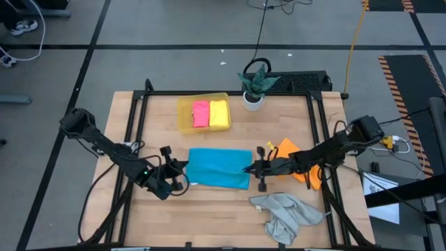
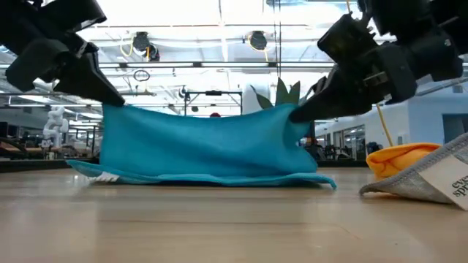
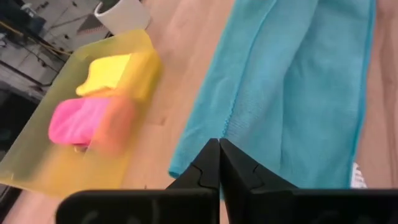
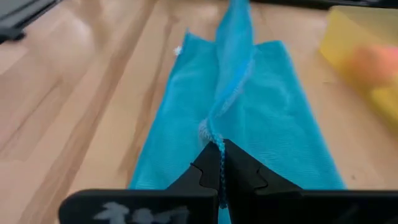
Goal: Fold microfiber towels
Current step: Fold the blue microfiber cloth
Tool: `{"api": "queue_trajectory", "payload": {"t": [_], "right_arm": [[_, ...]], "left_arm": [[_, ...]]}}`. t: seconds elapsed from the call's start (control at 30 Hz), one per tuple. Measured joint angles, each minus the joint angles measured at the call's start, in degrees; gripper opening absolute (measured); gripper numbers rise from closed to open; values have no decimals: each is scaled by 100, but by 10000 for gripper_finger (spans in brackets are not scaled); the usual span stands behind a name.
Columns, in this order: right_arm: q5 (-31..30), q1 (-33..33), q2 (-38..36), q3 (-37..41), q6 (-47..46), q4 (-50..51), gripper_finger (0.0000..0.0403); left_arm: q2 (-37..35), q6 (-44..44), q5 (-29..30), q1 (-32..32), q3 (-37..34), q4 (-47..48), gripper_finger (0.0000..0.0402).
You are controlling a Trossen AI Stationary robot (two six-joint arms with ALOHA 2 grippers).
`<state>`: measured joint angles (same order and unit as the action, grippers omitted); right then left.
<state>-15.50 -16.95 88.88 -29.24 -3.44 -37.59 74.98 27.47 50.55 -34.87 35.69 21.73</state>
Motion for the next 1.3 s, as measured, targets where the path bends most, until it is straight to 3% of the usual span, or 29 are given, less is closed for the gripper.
{"api": "queue_trajectory", "payload": {"t": [0.1,0.27,0.4,0.57,0.73,0.83,1.0,1.1,1.3], "right_arm": [[-154,-7,-122,-187,205,415,0],[-2147,84,-638,-309,660,862,0],[-3451,424,-755,-307,764,953,0],[-3710,1020,-501,-307,1299,825,0],[-4485,1366,-372,-299,1654,463,0],[-4203,1335,-383,-306,1761,293,0],[-3166,1115,-371,-301,1274,758,0],[-2696,907,-365,-299,1073,1070,0],[-1247,377,-365,-299,850,1244,0]], "left_arm": [[0,-246,195,-9,17,-237,8],[0,-1063,1296,209,26,-683,5],[0,-1083,1576,774,26,-667,8],[0,-1225,2216,1522,26,-731,4],[-1,-1480,3066,2078,26,-682,3],[-2,-1543,2891,2227,26,-680,6],[-2,-1545,1935,2174,26,-718,4],[-2,-1732,1149,2146,26,-1040,11],[81,-2919,-495,2123,26,-2303,4]]}}
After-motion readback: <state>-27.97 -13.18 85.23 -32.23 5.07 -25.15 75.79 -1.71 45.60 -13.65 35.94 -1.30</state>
